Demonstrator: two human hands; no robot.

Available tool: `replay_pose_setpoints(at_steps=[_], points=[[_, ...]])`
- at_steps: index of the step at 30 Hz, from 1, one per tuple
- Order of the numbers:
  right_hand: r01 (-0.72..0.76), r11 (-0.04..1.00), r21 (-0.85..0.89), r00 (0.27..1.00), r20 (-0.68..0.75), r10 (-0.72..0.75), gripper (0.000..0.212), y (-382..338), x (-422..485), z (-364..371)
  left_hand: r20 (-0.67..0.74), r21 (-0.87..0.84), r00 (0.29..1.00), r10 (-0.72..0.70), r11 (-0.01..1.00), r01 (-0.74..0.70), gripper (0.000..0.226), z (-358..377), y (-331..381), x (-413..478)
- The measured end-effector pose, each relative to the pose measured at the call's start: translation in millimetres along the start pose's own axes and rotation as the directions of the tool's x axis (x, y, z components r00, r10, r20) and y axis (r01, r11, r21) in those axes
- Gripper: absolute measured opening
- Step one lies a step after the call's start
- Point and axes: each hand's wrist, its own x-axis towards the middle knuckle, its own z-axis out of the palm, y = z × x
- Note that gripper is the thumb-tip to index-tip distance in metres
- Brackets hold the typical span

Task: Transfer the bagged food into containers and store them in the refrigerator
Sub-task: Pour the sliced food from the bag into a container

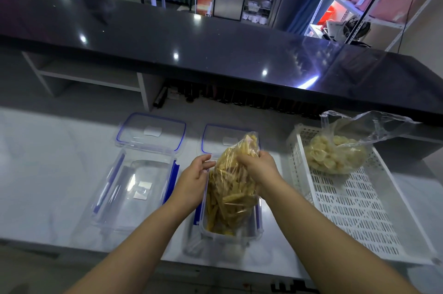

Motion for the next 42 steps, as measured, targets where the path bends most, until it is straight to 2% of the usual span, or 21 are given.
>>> replay_pose_setpoints(at_steps=[5, 7, 10, 13, 15, 17, 23, 27, 30, 34, 37, 39, 42], points=[[-0.007, 0.982, -0.19, 0.992, 0.12, 0.031, 0.04, 8, -12, -8, -0.006, 0.0, 1.0, 0.002, 1.0, -0.002, 0.038, 1, -4, 0], [-0.021, 0.98, -0.196, 0.98, 0.188, 0.059, 0.04, 17, -21, -11, -0.003, -0.008, 1.0, -0.007, 1.0, 0.007, 0.038, 1, -5, 1], [-0.036, 0.988, -0.151, 0.977, 0.205, 0.067, 0.042, 22, -25, -14, -0.003, -0.013, 1.0, -0.01, 1.0, 0.01, 0.037, 2, -5, 2], [-0.024, 0.995, -0.096, 0.993, 0.112, 0.034, 0.042, 14, -18, -22, 0.001, 0.011, 1.0, 0.017, 1.0, -0.017, 0.036, 4, -3, 1], [-0.004, 1.0, 0.019, 0.997, 0.078, 0.003, 0.041, 2, -14, -27, 0.003, 0.013, 1.0, 0.03, 0.999, -0.03, 0.036, 5, -1, 2], [0.013, 0.996, 0.092, 0.996, 0.092, -0.021, 0.044, -11, -12, -28, 0.004, -0.003, 1.0, 0.026, 1.0, -0.026, 0.036, 5, 2, 4], [0.094, 0.983, 0.159, 0.984, 0.134, -0.116, 0.043, -45, -19, -26, -0.028, -0.055, 1.0, 0.014, 0.998, -0.016, 0.036, 1, 6, 8], [0.143, 0.988, 0.058, 0.983, 0.111, -0.148, 0.041, -43, -18, -22, -0.028, -0.067, 1.0, 0.007, 0.998, -0.008, 0.036, -2, 8, 9], [0.098, 0.993, -0.066, 0.993, 0.075, -0.093, 0.044, -23, -16, -23, -0.003, -0.065, 1.0, 0.009, 0.998, -0.009, 0.036, -1, 9, 8], [0.08, 0.989, -0.127, 0.997, 0.007, -0.079, 0.042, 12, -14, -21, 0.047, -0.101, 0.999, -0.012, 0.995, 0.017, 0.038, 2, 6, 2], [0.145, 0.975, -0.17, 0.988, -0.027, -0.151, 0.044, 26, -17, -14, 0.071, -0.144, 0.997, -0.038, 0.988, 0.048, 0.04, 3, 0, -3], [0.21, 0.96, -0.184, 0.976, -0.027, -0.218, 0.053, 30, -21, -7, 0.093, -0.156, 0.994, -0.054, 0.985, 0.068, 0.042, 4, 1, -5], [0.263, 0.924, -0.28, 0.963, 0.019, -0.268, 0.056, 31, -28, 7, 0.163, -0.259, 0.978, -0.131, 0.951, 0.171, 0.037, 7, 10, -9]])
